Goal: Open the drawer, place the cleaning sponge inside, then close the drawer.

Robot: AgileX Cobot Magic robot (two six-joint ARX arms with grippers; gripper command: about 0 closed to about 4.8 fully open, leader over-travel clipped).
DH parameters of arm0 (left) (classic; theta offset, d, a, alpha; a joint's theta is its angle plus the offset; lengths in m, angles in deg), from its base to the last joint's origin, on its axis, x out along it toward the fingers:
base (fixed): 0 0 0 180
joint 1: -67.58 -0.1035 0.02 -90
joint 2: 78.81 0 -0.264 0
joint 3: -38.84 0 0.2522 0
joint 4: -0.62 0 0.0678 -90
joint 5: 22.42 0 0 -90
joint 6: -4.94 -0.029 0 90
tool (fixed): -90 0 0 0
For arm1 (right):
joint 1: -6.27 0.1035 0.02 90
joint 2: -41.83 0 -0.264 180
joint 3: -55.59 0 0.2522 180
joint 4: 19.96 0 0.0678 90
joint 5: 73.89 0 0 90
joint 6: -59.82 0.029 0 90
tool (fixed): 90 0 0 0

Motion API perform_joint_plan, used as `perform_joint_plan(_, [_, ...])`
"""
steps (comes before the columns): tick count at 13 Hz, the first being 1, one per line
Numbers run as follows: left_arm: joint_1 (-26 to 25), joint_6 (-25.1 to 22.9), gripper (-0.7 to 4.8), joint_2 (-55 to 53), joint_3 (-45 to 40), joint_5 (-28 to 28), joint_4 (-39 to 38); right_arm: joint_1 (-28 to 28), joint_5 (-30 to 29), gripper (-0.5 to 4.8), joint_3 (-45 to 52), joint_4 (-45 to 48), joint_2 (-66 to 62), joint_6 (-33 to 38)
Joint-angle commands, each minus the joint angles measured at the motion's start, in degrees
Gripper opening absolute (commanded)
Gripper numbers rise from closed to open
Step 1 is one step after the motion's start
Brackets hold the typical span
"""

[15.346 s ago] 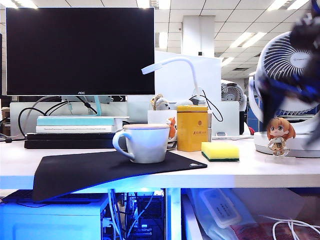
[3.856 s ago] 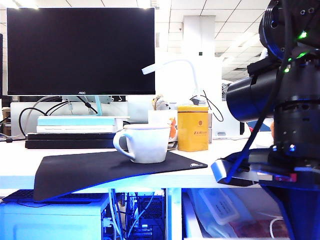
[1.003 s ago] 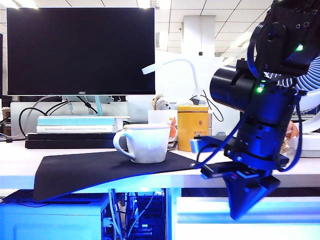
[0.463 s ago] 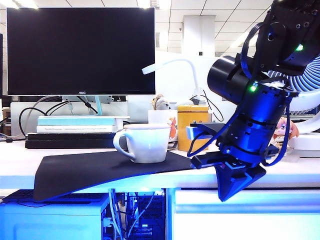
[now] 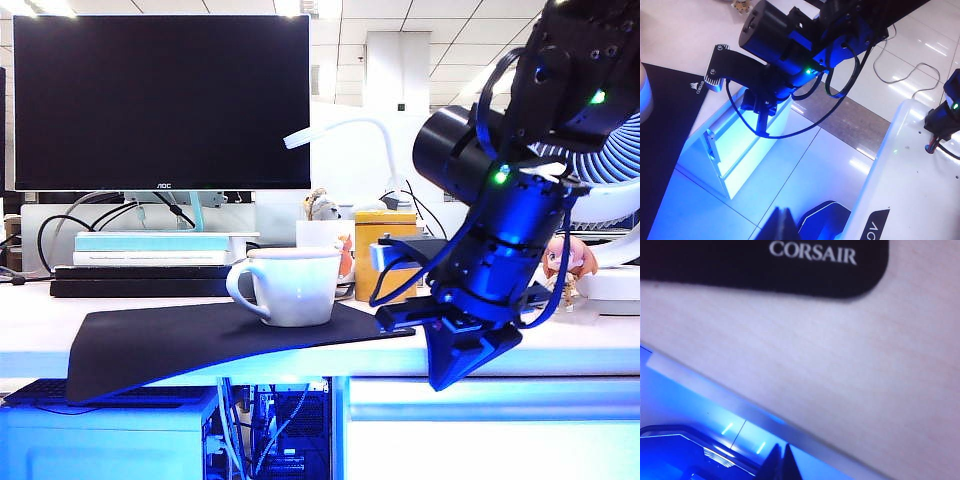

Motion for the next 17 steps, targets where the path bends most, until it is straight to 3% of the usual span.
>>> perform_joint_plan(1, [0.04,-0.15,-0.06,0.07,0.09,-0.37,0.26,-0.55,0.17,-0.01,-0.35,1.75,-2.08,1.53])
perform_joint_plan(8, [0.04,-0.04,-0.06,0.07,0.09,-0.37,-0.09,-0.63,2.36,-0.01,-0.39,5.18,-2.25,3.02])
perform_joint_plan(17, [0.04,-0.07,-0.06,0.07,0.09,-0.37,-0.09,-0.52,1.90,-0.01,-0.37,3.08,-1.31,3.04])
